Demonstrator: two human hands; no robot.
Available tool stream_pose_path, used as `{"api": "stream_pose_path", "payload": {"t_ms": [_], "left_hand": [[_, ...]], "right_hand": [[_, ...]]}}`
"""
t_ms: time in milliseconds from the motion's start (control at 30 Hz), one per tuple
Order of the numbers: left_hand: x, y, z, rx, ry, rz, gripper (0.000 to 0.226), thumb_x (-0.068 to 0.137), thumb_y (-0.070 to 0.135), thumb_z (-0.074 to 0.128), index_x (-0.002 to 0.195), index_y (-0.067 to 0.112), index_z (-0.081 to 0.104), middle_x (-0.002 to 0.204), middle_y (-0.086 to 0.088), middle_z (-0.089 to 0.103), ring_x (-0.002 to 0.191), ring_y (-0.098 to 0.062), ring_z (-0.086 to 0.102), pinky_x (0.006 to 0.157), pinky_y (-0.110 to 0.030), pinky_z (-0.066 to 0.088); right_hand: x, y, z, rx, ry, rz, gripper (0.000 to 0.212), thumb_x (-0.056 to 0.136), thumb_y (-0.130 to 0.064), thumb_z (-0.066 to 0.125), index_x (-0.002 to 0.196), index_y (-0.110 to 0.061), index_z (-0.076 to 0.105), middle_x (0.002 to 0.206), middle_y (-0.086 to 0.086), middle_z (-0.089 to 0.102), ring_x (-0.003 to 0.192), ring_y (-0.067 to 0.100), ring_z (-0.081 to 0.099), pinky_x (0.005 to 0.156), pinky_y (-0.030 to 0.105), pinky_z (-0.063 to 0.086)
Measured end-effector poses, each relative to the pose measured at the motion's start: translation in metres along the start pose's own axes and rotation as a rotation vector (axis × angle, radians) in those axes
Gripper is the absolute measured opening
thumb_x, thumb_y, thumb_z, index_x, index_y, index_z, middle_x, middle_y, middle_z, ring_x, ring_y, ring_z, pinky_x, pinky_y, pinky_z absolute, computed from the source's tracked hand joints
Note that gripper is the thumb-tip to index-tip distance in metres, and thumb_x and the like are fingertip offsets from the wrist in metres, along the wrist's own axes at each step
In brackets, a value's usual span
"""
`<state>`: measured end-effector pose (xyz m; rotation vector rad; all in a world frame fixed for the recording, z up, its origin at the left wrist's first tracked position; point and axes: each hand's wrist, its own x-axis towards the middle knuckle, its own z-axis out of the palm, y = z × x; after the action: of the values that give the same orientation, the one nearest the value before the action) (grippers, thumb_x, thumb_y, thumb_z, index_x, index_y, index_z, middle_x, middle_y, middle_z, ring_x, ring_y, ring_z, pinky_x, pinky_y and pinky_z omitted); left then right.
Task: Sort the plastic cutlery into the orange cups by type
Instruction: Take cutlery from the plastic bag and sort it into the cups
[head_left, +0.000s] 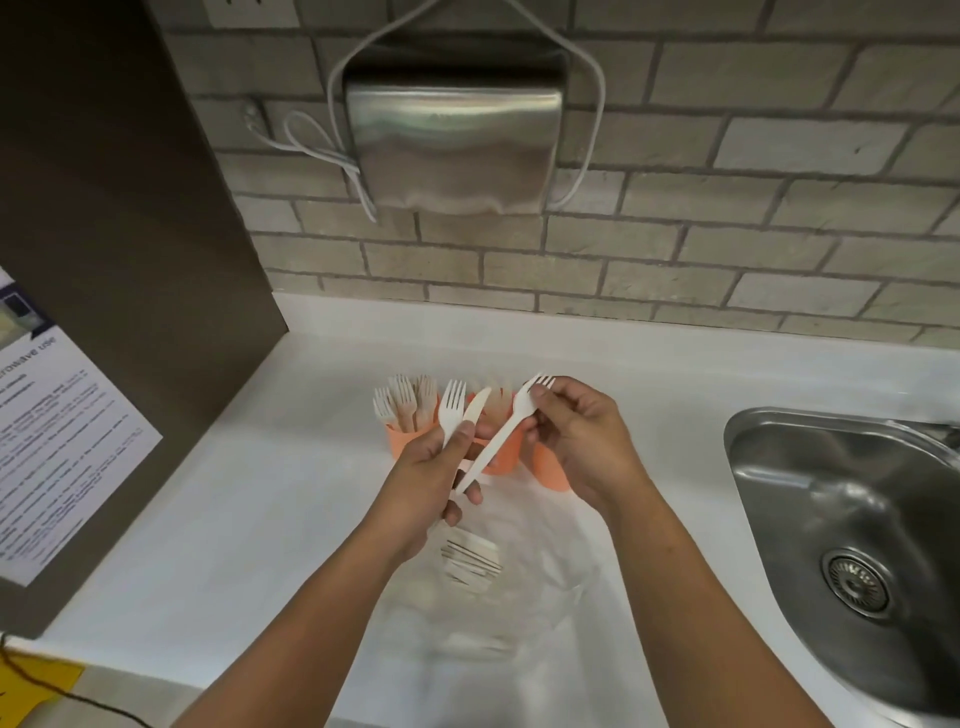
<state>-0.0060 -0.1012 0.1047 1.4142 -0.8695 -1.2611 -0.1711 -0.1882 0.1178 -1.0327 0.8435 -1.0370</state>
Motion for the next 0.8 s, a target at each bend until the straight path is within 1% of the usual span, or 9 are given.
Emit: {"api": "stream_pose_path", "payload": {"t_ms": [100, 200, 300, 400, 500, 600, 633, 700, 800], "left_hand": [[0.000, 0.000, -0.010, -0.043, 0.029, 0.006, 0.030, 0.108, 0.036, 0.053, 0.109, 0.018, 0.076, 0.091, 0.000, 0.071, 0.060, -0.016, 0.059, 0.045, -0.025, 0.038], [0.001, 0.002, -0.024, -0.078, 0.104, 0.008, 0.030, 0.108, 0.037, 0.053, 0.110, 0.017, 0.076, 0.084, 0.002, 0.064, 0.058, -0.015, 0.056, 0.047, -0.025, 0.040], [0.002, 0.003, -0.041, -0.060, 0.157, 0.021, 0.031, 0.108, 0.039, 0.051, 0.111, 0.020, 0.075, 0.076, 0.005, 0.058, 0.050, -0.012, 0.044, 0.044, -0.023, 0.031], [0.003, 0.002, -0.056, -0.057, 0.156, 0.025, 0.033, 0.109, 0.040, 0.048, 0.113, 0.020, 0.074, 0.070, 0.004, 0.046, 0.049, -0.011, 0.030, 0.047, -0.024, 0.018], [0.004, 0.002, -0.070, -0.158, 0.122, -0.011, 0.038, 0.111, 0.037, 0.041, 0.120, 0.017, 0.072, 0.070, 0.001, 0.040, 0.051, -0.012, 0.022, 0.052, -0.029, 0.011], [0.003, 0.002, -0.083, -0.275, 0.086, -0.039, 0.046, 0.107, 0.030, 0.033, 0.124, 0.015, 0.073, 0.069, 0.000, 0.040, 0.050, -0.013, 0.018, 0.049, -0.029, 0.010], [0.002, 0.002, -0.087, -0.277, 0.087, -0.036, 0.046, 0.107, 0.028, 0.032, 0.124, 0.014, 0.072, 0.068, 0.000, 0.041, 0.050, -0.013, 0.018, 0.047, -0.028, 0.010], [0.000, 0.004, -0.092, -0.228, 0.119, -0.026, 0.045, 0.108, 0.025, 0.031, 0.122, 0.015, 0.072, 0.068, -0.001, 0.044, 0.049, -0.013, 0.020, 0.046, -0.028, 0.014], [-0.001, 0.006, -0.099, -0.103, 0.154, -0.001, 0.041, 0.112, 0.029, 0.033, 0.120, 0.020, 0.072, 0.069, -0.001, 0.048, 0.050, -0.013, 0.025, 0.048, -0.028, 0.019]], "right_hand": [[0.003, -0.005, 0.004, -0.042, -0.008, -0.014, 0.015, 0.103, -0.002, 0.056, 0.101, 0.005, 0.069, 0.071, 0.017, 0.062, 0.063, 0.021, 0.059, 0.059, 0.027, 0.051], [0.013, -0.009, 0.000, -0.152, 0.101, -0.095, 0.018, 0.103, -0.006, 0.057, 0.100, -0.004, 0.075, 0.075, 0.016, 0.065, 0.066, 0.024, 0.060, 0.066, 0.034, 0.053], [0.020, -0.016, -0.003, -0.211, 0.194, -0.176, 0.020, 0.103, -0.005, 0.056, 0.105, -0.009, 0.075, 0.084, 0.015, 0.066, 0.062, 0.023, 0.065, 0.068, 0.037, 0.057], [0.024, -0.023, 0.008, -0.304, 0.231, -0.240, 0.023, 0.104, -0.004, 0.052, 0.110, -0.010, 0.073, 0.087, 0.009, 0.065, 0.066, 0.022, 0.070, 0.067, 0.032, 0.061], [0.035, -0.017, 0.034, -0.382, 0.206, -0.264, 0.026, 0.104, -0.004, 0.049, 0.108, -0.012, 0.073, 0.083, 0.000, 0.067, 0.069, 0.021, 0.072, 0.074, 0.037, 0.064], [0.051, 0.002, 0.066, -0.522, 0.152, -0.360, 0.024, 0.102, -0.006, 0.052, 0.102, -0.019, 0.073, 0.101, 0.006, 0.072, 0.068, 0.018, 0.074, 0.075, 0.040, 0.064], [0.056, 0.009, 0.076, -0.581, 0.139, -0.403, 0.024, 0.101, -0.006, 0.054, 0.102, -0.022, 0.072, 0.104, 0.009, 0.071, 0.068, 0.018, 0.074, 0.075, 0.040, 0.063], [0.065, 0.024, 0.094, -0.704, 0.120, -0.479, 0.024, 0.098, -0.006, 0.056, 0.106, -0.020, 0.074, 0.102, 0.008, 0.071, 0.072, 0.021, 0.073, 0.077, 0.040, 0.061], [0.075, 0.043, 0.111, -0.924, 0.101, -0.545, 0.028, 0.096, -0.003, 0.056, 0.117, -0.014, 0.073, 0.104, 0.008, 0.073, 0.084, 0.025, 0.071, 0.081, 0.031, 0.055]]}}
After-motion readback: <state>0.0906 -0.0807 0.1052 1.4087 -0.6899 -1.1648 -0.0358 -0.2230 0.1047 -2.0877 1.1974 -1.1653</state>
